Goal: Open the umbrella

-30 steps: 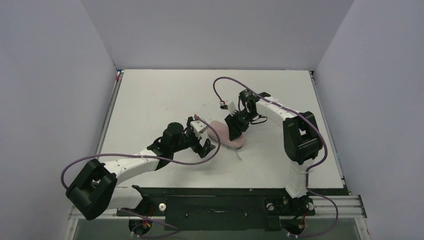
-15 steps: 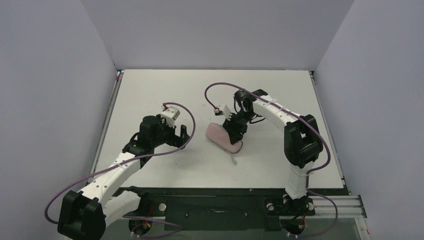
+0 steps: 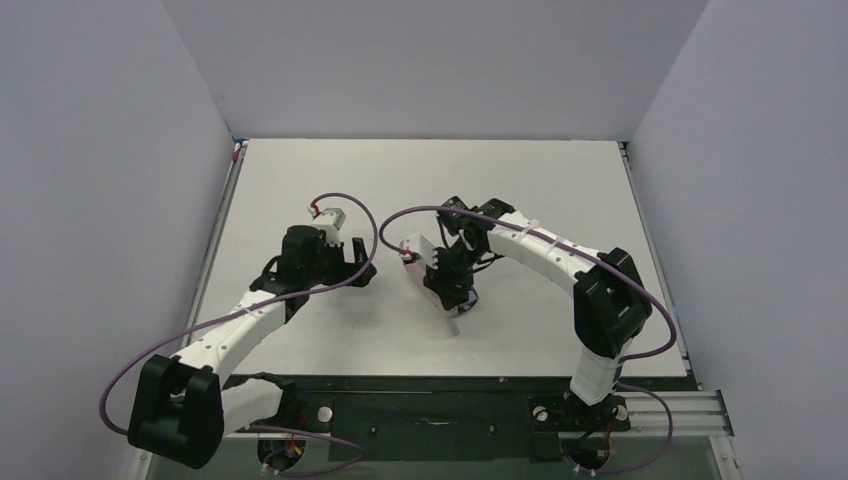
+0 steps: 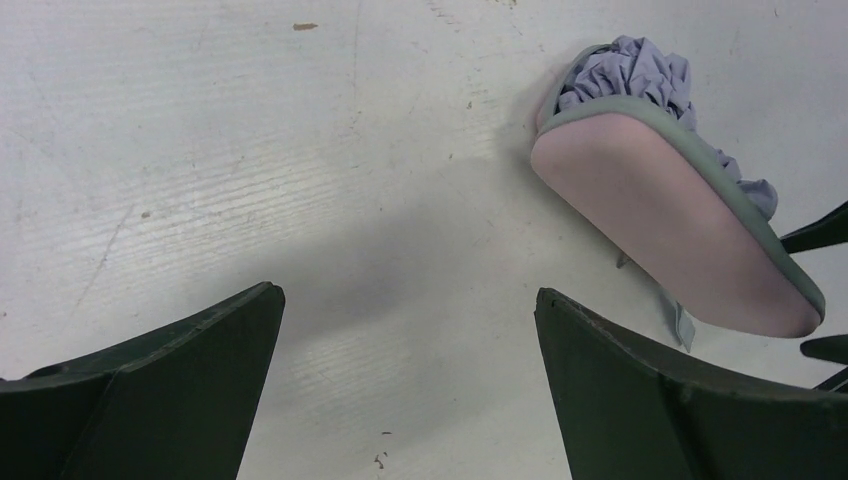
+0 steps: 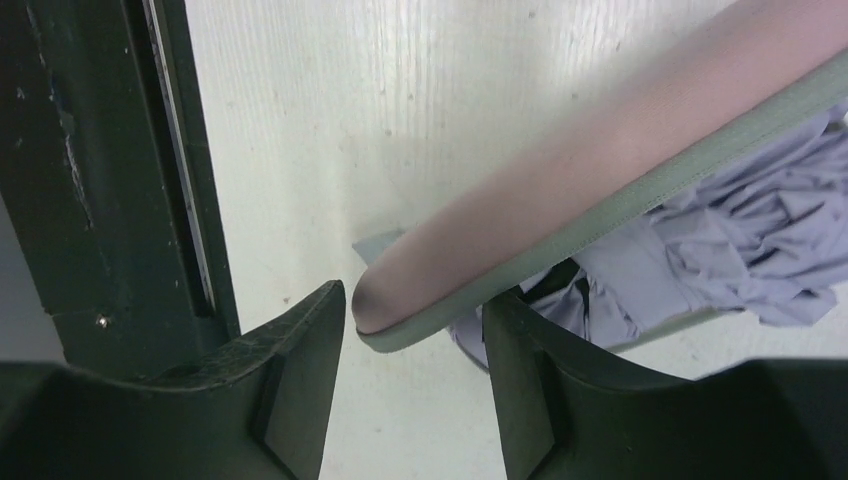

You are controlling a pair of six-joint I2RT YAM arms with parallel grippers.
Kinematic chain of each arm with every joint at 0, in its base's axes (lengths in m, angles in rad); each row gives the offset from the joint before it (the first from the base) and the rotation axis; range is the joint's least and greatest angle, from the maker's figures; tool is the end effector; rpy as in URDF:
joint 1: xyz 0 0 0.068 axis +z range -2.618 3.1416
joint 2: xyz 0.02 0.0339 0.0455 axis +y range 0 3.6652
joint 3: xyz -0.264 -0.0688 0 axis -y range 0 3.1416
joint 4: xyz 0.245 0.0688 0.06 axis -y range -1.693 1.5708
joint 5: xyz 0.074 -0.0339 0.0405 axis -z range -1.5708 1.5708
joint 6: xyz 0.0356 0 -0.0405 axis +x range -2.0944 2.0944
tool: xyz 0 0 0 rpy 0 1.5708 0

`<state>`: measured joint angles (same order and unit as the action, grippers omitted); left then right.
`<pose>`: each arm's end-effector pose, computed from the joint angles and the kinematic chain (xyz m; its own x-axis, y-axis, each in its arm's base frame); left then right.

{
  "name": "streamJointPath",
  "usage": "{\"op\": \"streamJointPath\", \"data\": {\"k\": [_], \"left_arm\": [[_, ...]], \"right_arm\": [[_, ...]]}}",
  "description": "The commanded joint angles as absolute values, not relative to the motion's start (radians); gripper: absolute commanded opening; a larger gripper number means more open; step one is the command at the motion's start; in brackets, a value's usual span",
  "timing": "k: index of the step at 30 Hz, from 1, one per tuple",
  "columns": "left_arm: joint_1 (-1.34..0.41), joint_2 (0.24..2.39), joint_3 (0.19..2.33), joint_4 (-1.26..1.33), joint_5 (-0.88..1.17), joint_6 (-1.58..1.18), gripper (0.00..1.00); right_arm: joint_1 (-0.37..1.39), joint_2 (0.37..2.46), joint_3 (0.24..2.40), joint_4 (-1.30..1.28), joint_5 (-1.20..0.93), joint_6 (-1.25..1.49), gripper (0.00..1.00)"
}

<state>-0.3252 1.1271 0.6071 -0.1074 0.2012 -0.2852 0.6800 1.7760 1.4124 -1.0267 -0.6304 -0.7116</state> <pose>0.2225 -0.0825 0.2184 -0.6650 -0.0667 -0.7438 0.2910 0.8941 -0.3403 0.2532 0.2317 0.2398 -0.1939 -0.8352 -0.5146 -0.9465 0.0213 0.3219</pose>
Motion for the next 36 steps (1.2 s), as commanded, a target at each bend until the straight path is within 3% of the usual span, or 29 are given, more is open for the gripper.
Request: {"op": "streamJointPath", "data": {"k": [1, 5, 6, 11, 30, 36], "left_arm": [[-0.304, 1.149, 0.652, -0.036, 0.189, -0.387, 0.97], [-0.296, 1.153, 0.643, -0.033, 0.19, -0.422, 0.97], [-0.29, 1.151, 0.641, -0.034, 0.188, -0.429, 0.97], [-0.266, 1.146, 0.616, -0.017, 0.21, -0.483, 0.97], [-0.338, 1.315, 0.62, 0.134, 0.268, -0.637, 1.0], [-0.445, 1.353, 0.603, 0.119, 0.213, -0.613, 0.89]], "right_arm": [[0.735, 1.76, 1.42, -0.896, -0.599, -0.651, 0.5], [0.782, 1.781, 1.431, -0.873, -0.584, -0.635, 0.6], [0.786, 1.789, 1.428, -0.871, -0.582, -0.633, 0.68], [0.8, 1.811, 1.42, -0.868, -0.583, -0.616, 0.83], [0.876, 1.865, 1.44, -0.896, -0.62, -0.642, 0.86], [0.855, 1.82, 1.444, -0.884, -0.617, -0.622, 0.86]]}}
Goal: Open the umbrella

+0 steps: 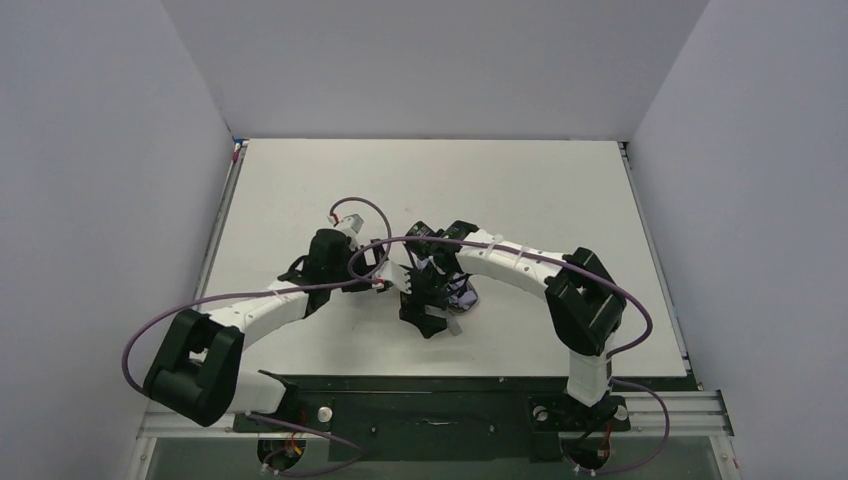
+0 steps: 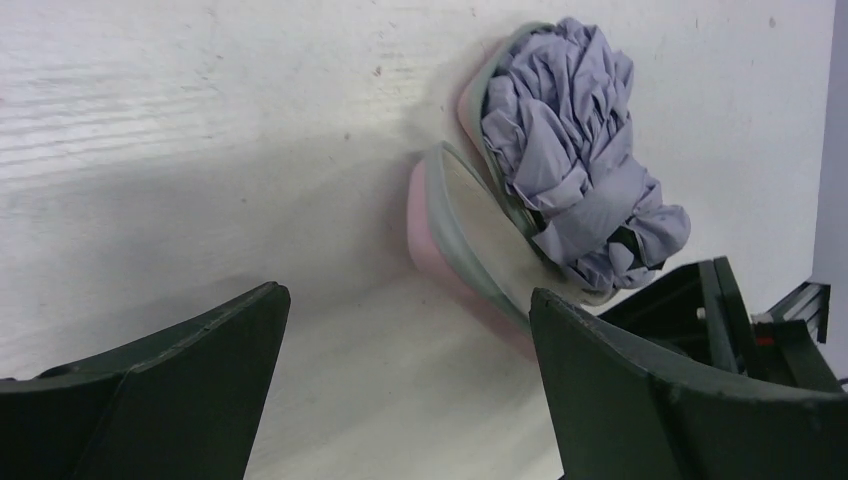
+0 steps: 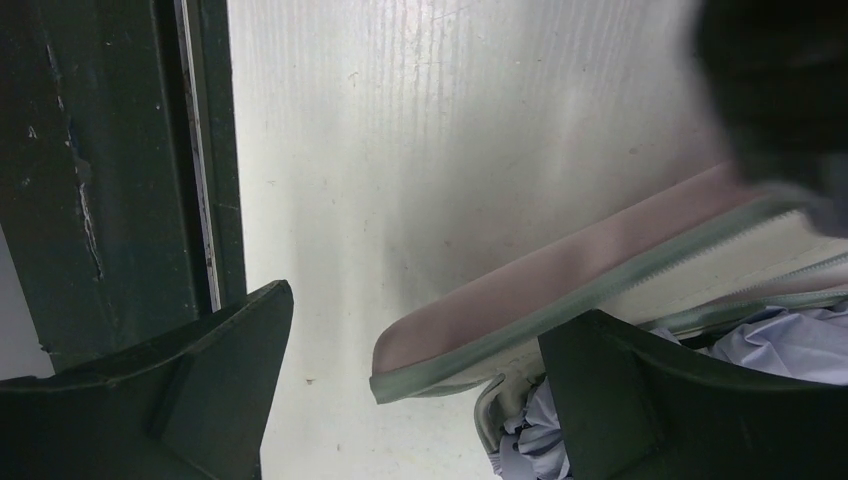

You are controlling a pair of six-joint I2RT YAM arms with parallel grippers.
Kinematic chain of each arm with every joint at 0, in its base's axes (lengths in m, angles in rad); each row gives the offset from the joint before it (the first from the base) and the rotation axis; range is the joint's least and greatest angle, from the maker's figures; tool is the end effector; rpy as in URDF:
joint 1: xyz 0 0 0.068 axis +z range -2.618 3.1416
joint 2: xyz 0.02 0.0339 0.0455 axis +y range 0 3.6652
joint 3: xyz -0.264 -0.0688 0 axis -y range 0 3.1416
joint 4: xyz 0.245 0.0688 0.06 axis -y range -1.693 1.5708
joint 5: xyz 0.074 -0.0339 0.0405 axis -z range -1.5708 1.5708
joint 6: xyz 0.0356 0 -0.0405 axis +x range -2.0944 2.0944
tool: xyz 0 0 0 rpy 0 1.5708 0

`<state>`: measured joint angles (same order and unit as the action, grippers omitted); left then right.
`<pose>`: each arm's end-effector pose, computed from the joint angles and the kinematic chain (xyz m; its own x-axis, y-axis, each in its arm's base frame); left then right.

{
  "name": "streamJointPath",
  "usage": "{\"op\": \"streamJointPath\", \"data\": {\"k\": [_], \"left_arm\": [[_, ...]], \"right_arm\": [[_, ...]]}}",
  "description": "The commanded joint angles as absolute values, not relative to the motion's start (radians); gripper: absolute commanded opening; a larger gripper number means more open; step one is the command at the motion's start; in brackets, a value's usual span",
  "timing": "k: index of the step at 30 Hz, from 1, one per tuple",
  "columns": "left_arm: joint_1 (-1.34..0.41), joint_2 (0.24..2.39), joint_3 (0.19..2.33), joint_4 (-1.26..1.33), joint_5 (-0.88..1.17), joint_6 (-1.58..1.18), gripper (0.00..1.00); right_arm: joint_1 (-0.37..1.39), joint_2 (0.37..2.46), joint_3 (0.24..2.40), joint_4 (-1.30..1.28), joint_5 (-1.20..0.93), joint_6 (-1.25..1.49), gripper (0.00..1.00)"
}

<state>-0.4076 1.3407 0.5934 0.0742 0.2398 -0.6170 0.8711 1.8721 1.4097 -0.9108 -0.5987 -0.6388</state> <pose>0.2401 -0.1129 0.1803 -0.7883 -0.2718 -0.5521 0.1220 0.8103 -0.5732 0.2195 0.2919 0.2086 -0.0877 -0.8689 -0.4871 -0.9410 -0.0881 0.3266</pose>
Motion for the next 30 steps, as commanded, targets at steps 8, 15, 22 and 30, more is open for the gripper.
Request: {"op": "streamJointPath", "data": {"k": [8, 15, 22, 30], "left_arm": [[-0.446, 1.409, 0.584, 0.084, 0.183, -0.596, 0.79], [-0.446, 1.453, 0.611, 0.062, 0.179, -0.6, 0.73], [-0.446, 1.467, 0.627, 0.056, 0.174, -0.6, 0.71], [-0.444, 1.471, 0.638, 0.045, 0.165, -0.592, 0.7]], "right_arm": [[0.817, 1.721, 1.423, -0.892, -0.654, -0.585, 0.85], [0.687, 1.646, 1.39, -0.735, -0.598, -0.303, 0.69], [0.65, 1.645, 1.303, -0.581, -0.209, -0.073, 0.67], [0.659, 1.74, 1.279, -0.516, -0.193, -0.03, 0.68]]}}
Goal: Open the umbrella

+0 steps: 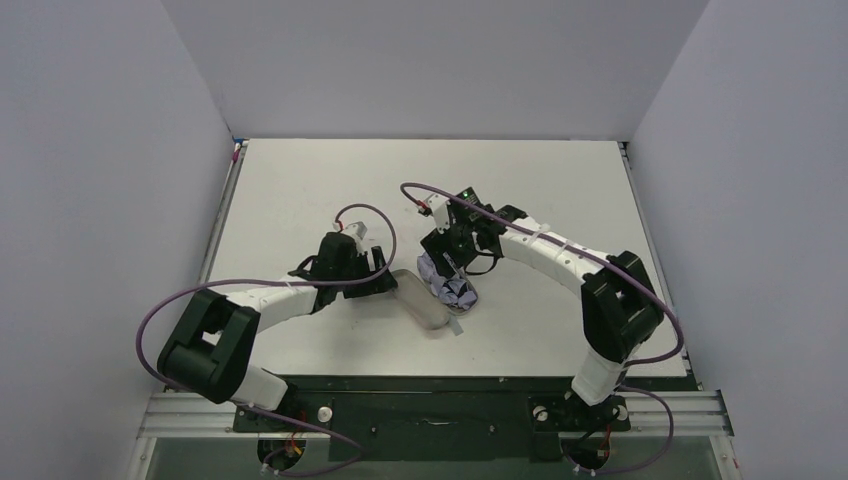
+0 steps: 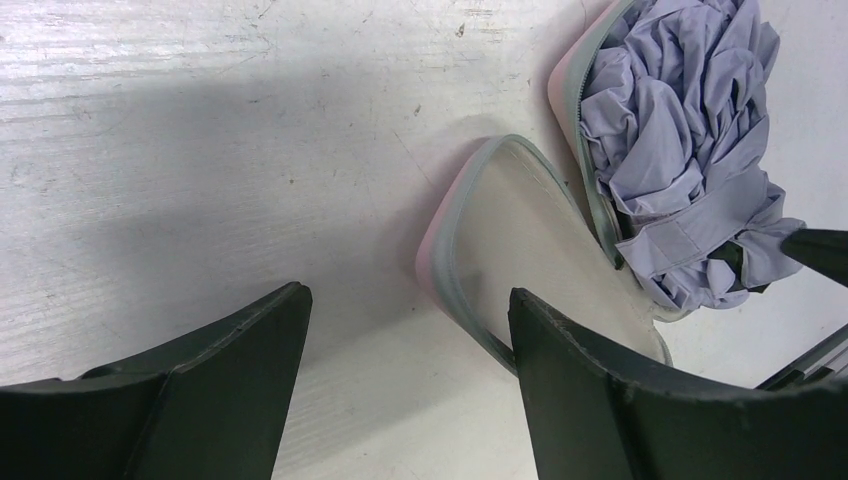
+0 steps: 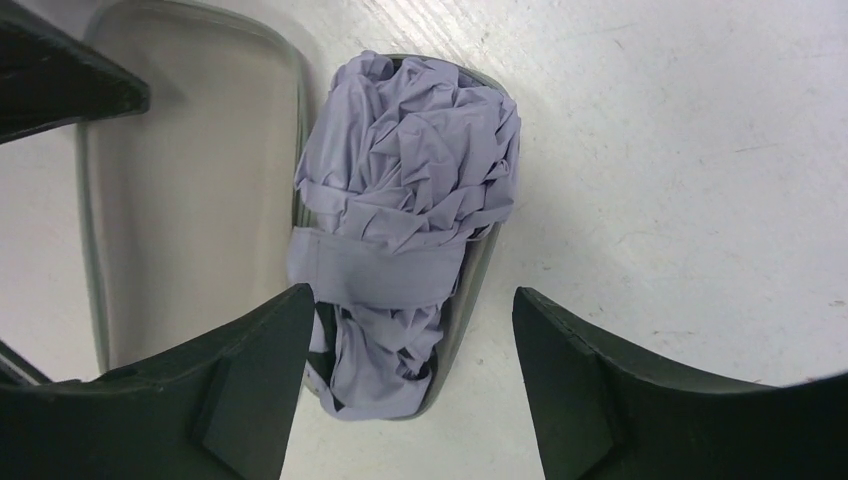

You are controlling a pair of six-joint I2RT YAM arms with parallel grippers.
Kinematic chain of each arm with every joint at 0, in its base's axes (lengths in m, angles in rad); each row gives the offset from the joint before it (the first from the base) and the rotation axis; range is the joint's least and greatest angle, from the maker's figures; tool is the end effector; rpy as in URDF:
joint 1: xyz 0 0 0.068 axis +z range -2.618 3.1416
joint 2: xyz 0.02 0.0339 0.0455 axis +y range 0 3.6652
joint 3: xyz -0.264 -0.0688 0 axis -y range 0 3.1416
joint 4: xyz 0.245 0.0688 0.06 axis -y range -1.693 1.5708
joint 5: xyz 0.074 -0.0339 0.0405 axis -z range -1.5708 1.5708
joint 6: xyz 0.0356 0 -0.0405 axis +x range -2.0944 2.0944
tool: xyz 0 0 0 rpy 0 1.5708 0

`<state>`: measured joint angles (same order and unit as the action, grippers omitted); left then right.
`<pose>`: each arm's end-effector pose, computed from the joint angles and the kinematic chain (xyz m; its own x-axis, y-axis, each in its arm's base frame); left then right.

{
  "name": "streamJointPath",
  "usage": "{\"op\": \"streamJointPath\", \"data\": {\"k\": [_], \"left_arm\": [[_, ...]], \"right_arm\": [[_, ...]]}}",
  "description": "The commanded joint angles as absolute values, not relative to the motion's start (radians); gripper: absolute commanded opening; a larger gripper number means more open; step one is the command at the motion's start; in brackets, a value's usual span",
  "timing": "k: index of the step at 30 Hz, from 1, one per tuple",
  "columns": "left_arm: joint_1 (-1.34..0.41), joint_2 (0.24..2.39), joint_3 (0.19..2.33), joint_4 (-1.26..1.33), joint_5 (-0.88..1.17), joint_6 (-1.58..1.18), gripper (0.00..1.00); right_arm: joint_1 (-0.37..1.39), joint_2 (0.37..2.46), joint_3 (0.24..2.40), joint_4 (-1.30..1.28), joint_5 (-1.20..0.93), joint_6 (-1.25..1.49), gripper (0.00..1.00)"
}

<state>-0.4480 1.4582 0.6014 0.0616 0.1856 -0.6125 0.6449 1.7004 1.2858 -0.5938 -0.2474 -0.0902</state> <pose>0.2427 -0.1239 0.1521 -0.8383 -0.2240 -0.4971 0.0736 0.8568 -0.5103 0.2828 0.2236 0.2397 -0.6114 -0.5692 -0.5497 -0.7453 0.6477 0.1583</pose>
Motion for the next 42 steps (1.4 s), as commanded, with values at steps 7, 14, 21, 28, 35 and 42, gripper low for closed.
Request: {"op": "streamJointPath", "data": {"k": [7, 14, 21, 28, 35, 42], "left_arm": [[-0.435, 1.488, 0.649, 0.038, 0.162, -0.586, 0.7], [-0.416, 1.49, 0.66, 0.018, 0.156, -0.579, 0.7], [-0.379, 1.478, 0.659, 0.002, 0.144, -0.558, 0.7], [-0.347, 1.468, 0.653, 0.002, 0.124, -0.542, 0.71], [-0.308, 1.446, 0.657, -0.023, 0.106, -0.534, 0.74], [-0.277, 1.365, 0.658, 0.032, 0.155, -0.52, 0.82]], "right_arm": [[0.716, 1.782, 1.236, -0.471, -0.181, -0.02, 0.69], [0.734, 1.844, 1.239, -0.476, -0.146, -0.009, 0.51], [0.708, 1.838, 1.304, -0.473, -0.318, 0.042, 0.0], [0.669, 1.733, 1.304, -0.359, -0.515, 0.143, 0.0], [0.61, 1.677, 1.287, -0.238, -0.623, 0.25, 0.0], [0.528, 1.631, 1.284, -0.155, -0.724, 0.372, 0.0]]}}
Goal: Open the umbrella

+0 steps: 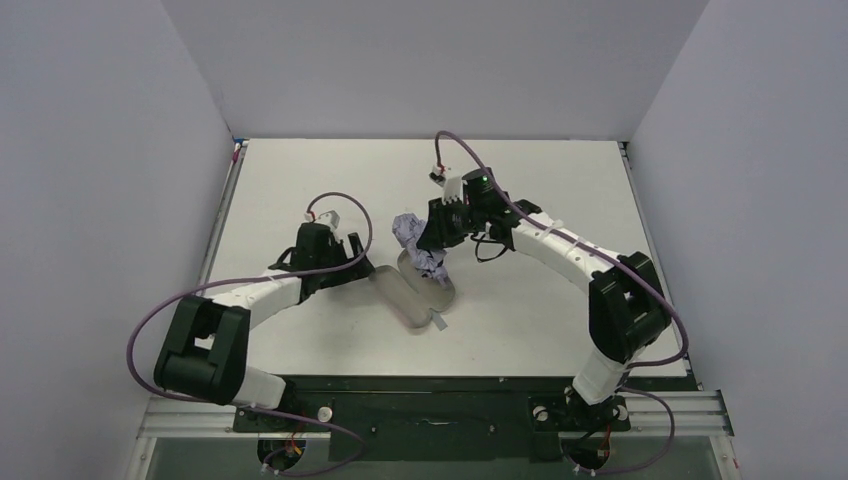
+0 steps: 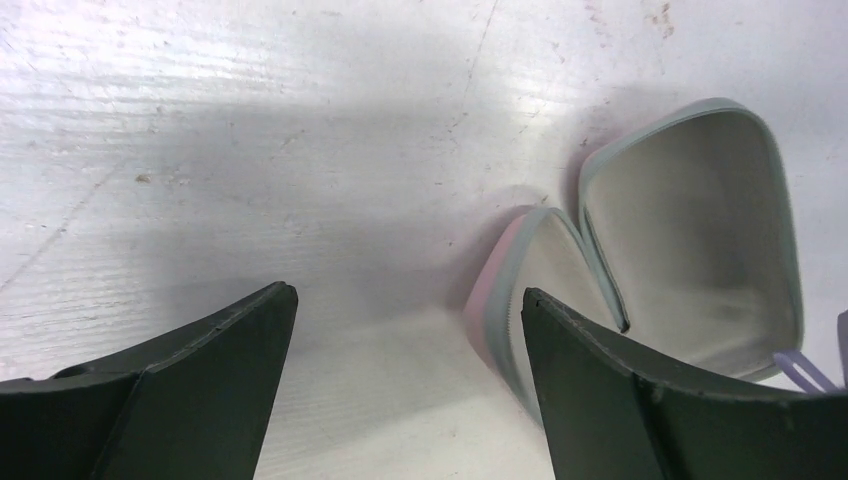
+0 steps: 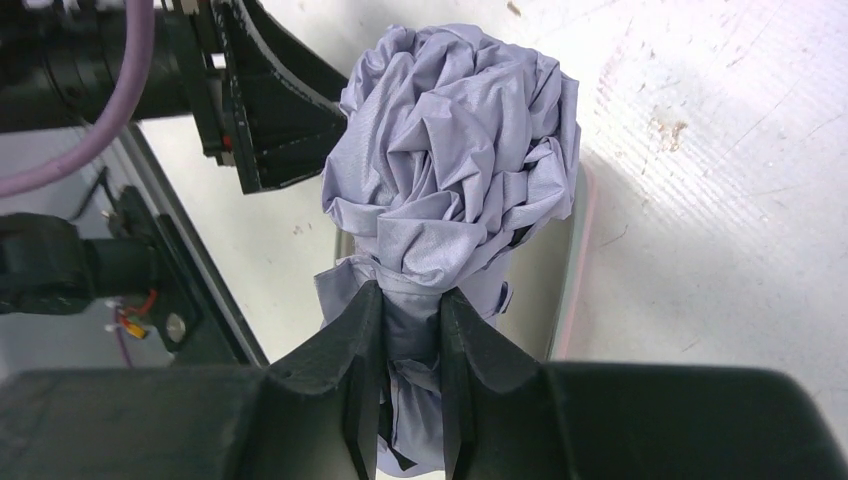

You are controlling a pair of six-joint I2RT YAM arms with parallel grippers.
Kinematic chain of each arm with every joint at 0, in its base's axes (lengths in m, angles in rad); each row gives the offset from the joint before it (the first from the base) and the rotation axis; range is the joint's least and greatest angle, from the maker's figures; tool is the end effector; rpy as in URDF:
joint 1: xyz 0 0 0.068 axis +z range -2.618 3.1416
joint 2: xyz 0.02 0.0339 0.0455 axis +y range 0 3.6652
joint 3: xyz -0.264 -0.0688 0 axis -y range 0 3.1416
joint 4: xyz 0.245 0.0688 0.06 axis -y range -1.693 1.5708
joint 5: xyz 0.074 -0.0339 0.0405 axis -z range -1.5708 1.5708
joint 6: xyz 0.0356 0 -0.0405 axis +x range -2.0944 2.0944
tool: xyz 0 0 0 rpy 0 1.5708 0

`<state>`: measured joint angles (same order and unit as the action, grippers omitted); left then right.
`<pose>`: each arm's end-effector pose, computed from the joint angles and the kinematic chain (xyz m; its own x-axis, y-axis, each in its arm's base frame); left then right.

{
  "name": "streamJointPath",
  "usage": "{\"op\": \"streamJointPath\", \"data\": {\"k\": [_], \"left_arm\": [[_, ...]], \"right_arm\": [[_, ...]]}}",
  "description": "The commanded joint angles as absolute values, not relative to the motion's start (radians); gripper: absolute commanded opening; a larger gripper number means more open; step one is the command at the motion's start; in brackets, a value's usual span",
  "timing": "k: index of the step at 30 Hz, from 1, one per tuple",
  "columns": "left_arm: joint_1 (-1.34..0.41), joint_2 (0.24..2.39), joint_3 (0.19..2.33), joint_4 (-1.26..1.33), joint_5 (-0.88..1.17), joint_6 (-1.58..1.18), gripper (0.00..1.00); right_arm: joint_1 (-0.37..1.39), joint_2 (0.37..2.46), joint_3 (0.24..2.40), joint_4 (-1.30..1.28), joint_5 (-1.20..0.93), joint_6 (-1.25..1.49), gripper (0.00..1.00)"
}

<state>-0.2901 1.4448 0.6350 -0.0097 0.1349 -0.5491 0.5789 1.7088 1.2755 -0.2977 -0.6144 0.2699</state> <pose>0.2610 -0.0829 0.1595 -0.7912 -0.3035 -0.5309 -0.0487 0.8966 -0.4401 0.3074 0.2254 0.2578 -0.7536 -0.2323 -0.6149 -0.6281 0.5303 0.5694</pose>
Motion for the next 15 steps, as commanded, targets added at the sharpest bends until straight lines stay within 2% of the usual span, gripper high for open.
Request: {"op": "streamJointPath", "data": {"k": [1, 7, 10, 15], "left_arm": [[-0.276, 1.35, 0.657, 0.042, 0.157, -0.512, 0.83], [-0.323, 1.227, 0.685, 0.059, 0.157, -0.301, 0.89], [-0.446, 1.231, 0.745, 0.011, 0.179, -0.12, 0.93], [-0.647, 1.322, 0.832, -0.122, 0.234, 0.198, 0.94]], "right_arm": [[0.52, 1.625, 1.286, -0.14, -0.733, 0.384, 0.0], [0.427, 1.568, 1.317, -0.123, -0.73, 0.431, 0.0], [0.355, 1.56, 1.319, -0.12, -0.714, 0.438, 0.0], [0.239, 1.546, 1.304, -0.128, -0.688, 0.429, 0.0]]}}
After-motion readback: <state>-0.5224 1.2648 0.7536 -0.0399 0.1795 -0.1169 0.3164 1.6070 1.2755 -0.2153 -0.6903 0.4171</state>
